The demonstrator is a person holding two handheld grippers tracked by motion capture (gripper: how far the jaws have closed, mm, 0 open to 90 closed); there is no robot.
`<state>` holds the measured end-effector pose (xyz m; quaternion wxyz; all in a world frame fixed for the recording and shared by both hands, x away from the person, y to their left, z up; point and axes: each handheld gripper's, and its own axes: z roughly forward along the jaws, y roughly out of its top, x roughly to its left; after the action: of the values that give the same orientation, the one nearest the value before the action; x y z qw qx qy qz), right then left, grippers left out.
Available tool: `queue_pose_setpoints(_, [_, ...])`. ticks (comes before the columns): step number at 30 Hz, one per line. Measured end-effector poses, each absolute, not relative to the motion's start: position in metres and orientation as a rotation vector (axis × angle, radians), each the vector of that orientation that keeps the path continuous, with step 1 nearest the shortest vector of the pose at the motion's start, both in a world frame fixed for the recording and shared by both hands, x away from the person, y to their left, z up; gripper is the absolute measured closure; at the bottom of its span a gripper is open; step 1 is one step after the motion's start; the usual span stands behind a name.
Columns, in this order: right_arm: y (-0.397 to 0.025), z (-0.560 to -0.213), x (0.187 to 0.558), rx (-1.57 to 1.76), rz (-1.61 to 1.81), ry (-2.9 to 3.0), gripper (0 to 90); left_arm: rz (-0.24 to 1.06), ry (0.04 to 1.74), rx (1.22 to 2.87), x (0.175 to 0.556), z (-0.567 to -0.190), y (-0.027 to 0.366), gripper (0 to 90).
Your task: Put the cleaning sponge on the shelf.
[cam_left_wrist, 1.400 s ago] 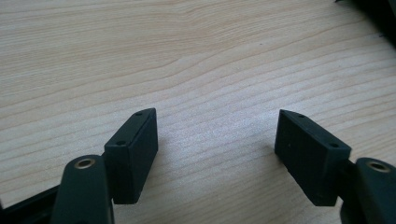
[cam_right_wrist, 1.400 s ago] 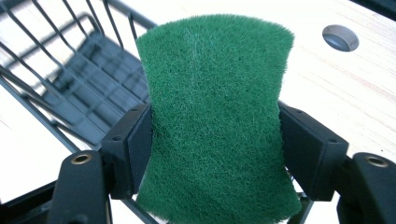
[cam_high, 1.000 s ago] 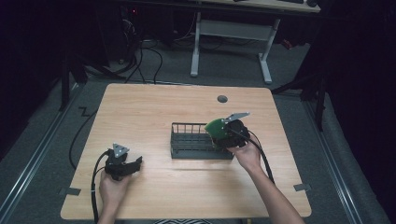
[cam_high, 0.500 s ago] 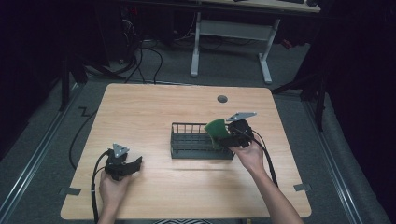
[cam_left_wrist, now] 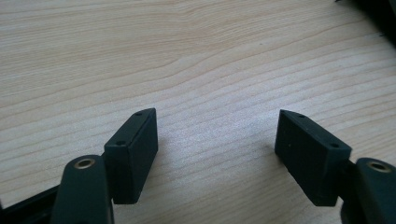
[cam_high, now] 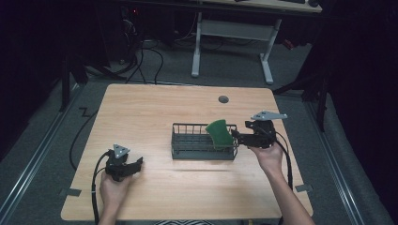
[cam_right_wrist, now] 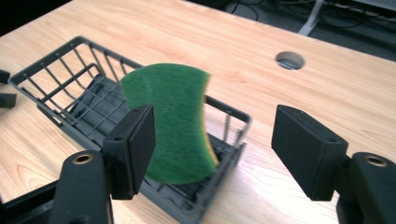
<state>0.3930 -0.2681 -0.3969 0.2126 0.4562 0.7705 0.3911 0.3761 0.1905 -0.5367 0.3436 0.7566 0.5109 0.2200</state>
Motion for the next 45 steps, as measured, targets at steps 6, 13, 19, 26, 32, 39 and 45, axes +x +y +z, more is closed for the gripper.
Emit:
queue_pose_setpoints(6, [-0.295, -0.395, 0.380, 1.318, 1.130, 2.063, 34.0, 0.571, 1.328, 1.965, 0.376, -0.537, 0.191, 30.6])
queue_pose_setpoints(13, [-0.319, -0.398, 0.369, 1.361, 1.135, 2.008, 35.0, 0.574, 1.329, 1.965, 0.376, -0.537, 0.190, 30.5])
queue_pose_setpoints(19, [-0.340, -0.407, 0.358, 1.412, 1.149, 1.957, 35.1, 0.574, 1.329, 1.966, 0.376, -0.537, 0.190, 30.3])
queue_pose_setpoints(26, [-0.360, -0.424, 0.346, 1.476, 1.169, 1.904, 35.1, 0.574, 1.329, 1.966, 0.376, -0.537, 0.190, 30.1])
queue_pose_setpoints(32, [-0.371, -0.438, 0.338, 1.522, 1.177, 1.870, 35.1, 0.572, 1.328, 1.965, 0.376, -0.537, 0.190, 30.1])
queue_pose_setpoints(39, [-0.377, -0.457, 0.330, 1.551, 1.149, 1.848, 35.1, 0.574, 1.327, 1.967, 0.376, -0.537, 0.190, 29.9])
queue_pose_setpoints(45, [-0.380, -0.477, 0.329, 1.587, 1.148, 1.827, 35.2, 0.575, 1.327, 1.968, 0.376, -0.537, 0.190, 29.8])
